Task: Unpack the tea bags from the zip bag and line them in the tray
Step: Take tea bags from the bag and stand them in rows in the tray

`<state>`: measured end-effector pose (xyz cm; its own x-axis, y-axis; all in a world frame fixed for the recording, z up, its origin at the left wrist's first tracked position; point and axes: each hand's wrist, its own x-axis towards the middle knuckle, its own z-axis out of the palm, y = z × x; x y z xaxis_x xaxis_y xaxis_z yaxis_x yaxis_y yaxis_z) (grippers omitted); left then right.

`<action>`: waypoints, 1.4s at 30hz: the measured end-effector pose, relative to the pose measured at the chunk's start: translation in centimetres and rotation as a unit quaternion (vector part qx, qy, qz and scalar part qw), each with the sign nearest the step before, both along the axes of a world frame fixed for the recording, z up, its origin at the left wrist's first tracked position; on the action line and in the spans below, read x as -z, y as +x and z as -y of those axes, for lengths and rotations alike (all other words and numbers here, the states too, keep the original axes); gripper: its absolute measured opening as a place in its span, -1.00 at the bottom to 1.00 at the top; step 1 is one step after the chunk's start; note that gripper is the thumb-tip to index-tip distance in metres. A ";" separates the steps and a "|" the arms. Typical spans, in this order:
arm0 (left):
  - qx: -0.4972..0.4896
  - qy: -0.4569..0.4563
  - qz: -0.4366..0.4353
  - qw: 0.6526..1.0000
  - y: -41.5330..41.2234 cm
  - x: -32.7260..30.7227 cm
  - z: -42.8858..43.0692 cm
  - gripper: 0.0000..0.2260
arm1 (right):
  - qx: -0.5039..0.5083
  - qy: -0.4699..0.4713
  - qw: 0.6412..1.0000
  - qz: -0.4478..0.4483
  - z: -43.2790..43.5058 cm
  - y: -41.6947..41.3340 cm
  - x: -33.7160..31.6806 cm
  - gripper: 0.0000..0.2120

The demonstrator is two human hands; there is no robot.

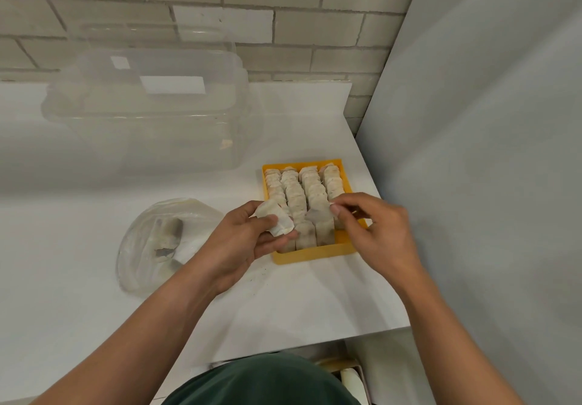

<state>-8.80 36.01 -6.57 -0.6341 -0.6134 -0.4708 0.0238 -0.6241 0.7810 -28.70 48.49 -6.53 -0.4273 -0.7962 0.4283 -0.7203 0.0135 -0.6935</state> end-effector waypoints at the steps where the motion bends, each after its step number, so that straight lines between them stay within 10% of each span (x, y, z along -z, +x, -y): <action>1: -0.001 -0.001 -0.001 1.000 0.0 0.1 0.0 -0.80 | 0.016 0.020 0.999 0.026 0.1 -0.4 -0.1 -0.93; 13: 0.048 -0.139 0.074 0.986 0.7 1.4 0.4 -0.77 | 0.062 0.322 0.942 -0.076 0.8 -5.1 0.5 -0.94; 42: 0.091 -0.222 0.176 0.955 0.2 2.9 0.2 -0.80 | 0.080 0.398 0.889 -0.212 3.8 -5.6 4.8 -0.87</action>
